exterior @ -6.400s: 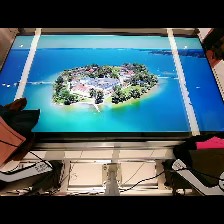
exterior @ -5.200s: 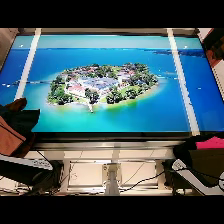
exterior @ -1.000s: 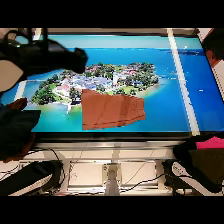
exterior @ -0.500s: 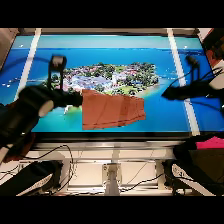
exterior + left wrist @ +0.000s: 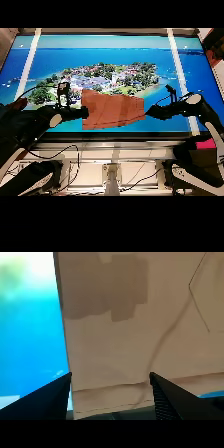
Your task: Fold the clothes and pants, and hang the long-sleeved shirts on hangers.
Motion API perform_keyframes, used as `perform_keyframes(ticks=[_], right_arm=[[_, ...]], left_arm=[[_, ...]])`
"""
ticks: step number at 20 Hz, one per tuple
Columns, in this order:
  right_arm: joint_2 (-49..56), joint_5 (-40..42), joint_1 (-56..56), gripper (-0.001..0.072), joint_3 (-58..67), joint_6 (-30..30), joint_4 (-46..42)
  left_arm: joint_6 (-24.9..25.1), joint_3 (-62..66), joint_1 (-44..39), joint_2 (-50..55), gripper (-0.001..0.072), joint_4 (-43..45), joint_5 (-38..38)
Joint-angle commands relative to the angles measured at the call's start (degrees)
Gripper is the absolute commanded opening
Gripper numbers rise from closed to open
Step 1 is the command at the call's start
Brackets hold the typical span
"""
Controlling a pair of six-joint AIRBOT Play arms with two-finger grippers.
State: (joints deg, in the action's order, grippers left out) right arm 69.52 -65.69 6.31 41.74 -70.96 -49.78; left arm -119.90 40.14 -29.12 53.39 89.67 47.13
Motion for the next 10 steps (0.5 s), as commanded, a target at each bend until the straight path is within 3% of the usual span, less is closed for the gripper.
perform_keyframes(ticks=[1, 10], right_arm=[[5.1, 1.6, 0.0, 0.0515, -0.7, 0.2, 5.1], [7.3, 7.1, -1.2, 0.0464, -0.7, 0.2, 10.8]], left_arm=[[0.8, -0.9, 0.3, 0.0, 0.0532, -1.9, -1.5], [0.7, -0.9, 0.3, 0.0, 0.0533, -1.7, -1.5]])
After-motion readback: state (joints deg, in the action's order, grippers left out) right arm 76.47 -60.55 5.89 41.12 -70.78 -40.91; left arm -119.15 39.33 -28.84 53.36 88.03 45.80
